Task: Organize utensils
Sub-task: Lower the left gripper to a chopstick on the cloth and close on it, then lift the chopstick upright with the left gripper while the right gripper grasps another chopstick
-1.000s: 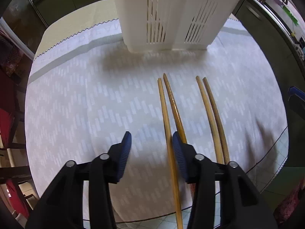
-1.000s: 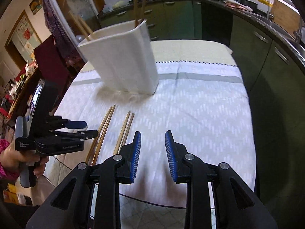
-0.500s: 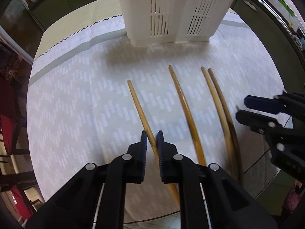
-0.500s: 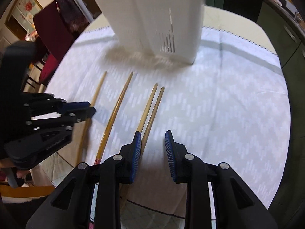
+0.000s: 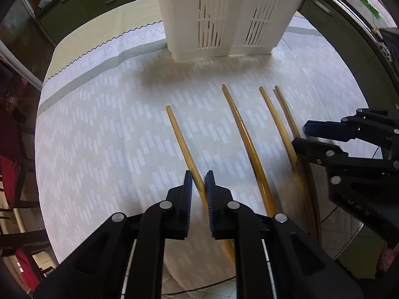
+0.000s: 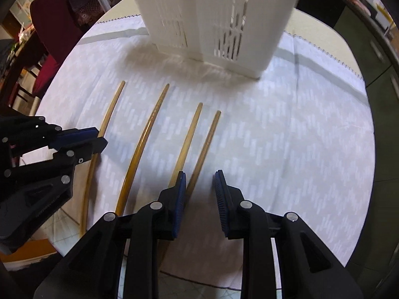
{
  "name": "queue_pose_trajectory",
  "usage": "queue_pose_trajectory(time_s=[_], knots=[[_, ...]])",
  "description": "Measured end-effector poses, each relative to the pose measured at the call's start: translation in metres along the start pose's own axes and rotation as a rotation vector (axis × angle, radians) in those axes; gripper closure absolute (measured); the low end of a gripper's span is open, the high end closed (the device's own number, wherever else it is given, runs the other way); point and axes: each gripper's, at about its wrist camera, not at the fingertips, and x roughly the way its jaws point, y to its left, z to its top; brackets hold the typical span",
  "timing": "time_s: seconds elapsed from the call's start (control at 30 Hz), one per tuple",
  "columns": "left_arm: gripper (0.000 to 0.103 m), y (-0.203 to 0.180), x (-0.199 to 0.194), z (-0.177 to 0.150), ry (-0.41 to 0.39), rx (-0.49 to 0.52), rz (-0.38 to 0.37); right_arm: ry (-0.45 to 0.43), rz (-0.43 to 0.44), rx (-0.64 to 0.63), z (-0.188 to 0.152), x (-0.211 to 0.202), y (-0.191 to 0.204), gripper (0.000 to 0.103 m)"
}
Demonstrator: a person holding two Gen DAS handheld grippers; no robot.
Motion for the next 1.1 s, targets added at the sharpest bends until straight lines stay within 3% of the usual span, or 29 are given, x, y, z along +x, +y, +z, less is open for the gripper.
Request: queue_pose_trajectory(time_s=[0.13, 0.3, 0.57, 0.73, 1.1], knots=[[0.092, 0.001, 0.002, 0.002, 0.005, -0.007, 0.001, 0.007, -0.011, -0.01, 0.012, 0.003, 0.007, 0.079], [0.092, 0.005, 0.005, 0.013, 0.02, -0.032, -0.01, 0.002, -0.01, 0.0, 0.018, 0.005, 0.004, 0.092], [0.094, 0.013, 0.005, 0.026, 0.008, -0.053, -0.027, -0.038, 0.074, 0.066, 0.009, -0.003, -0.021, 0.097], [0.095, 0.017, 0.004, 0.03, -0.008, -0.06, -0.038, -0.108, 0.109, 0.102, -0.009, -0.029, -0.043, 0.097], [0.096, 0.034, -0.041, 0.021, -0.149, -0.06, -0.046, -0.292, 0.158, 0.163, -0.037, -0.093, -0.069, 0.097]])
